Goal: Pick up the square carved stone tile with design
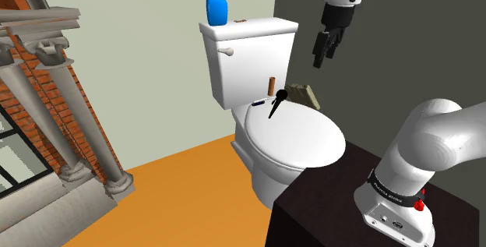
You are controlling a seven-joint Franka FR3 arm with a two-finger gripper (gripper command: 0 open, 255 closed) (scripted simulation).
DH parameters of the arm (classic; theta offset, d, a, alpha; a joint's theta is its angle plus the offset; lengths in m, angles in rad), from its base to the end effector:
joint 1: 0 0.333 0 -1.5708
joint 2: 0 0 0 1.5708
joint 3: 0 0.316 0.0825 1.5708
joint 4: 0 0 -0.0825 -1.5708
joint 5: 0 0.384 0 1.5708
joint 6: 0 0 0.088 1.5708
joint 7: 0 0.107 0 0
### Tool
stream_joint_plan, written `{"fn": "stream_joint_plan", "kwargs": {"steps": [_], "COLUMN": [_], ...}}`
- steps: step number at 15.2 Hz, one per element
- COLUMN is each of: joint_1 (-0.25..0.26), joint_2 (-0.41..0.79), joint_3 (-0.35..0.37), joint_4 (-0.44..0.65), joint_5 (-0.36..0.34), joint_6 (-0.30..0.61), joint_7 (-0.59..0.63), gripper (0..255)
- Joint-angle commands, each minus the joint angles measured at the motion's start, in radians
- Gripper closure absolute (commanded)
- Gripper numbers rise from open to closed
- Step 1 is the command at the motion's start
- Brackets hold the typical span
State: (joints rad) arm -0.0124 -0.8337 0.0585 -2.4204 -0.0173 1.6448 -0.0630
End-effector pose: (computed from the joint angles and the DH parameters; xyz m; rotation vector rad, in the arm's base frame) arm 0.3007 0.0171 0.5808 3.0755 0.1415 0.0864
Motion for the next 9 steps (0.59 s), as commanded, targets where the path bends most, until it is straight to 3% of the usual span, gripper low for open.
{"fn": "stream_joint_plan", "kwargs": {"steps": [1,9], "joint_1": [0.000,-0.069], "joint_2": [0.000,0.157], "joint_3": [0.000,-0.071], "joint_4": [0.000,-0.073], "joint_5": [0.000,-0.102], "joint_6": [0.000,0.238], "joint_7": [0.000,-0.053], "gripper": [0,0]}}
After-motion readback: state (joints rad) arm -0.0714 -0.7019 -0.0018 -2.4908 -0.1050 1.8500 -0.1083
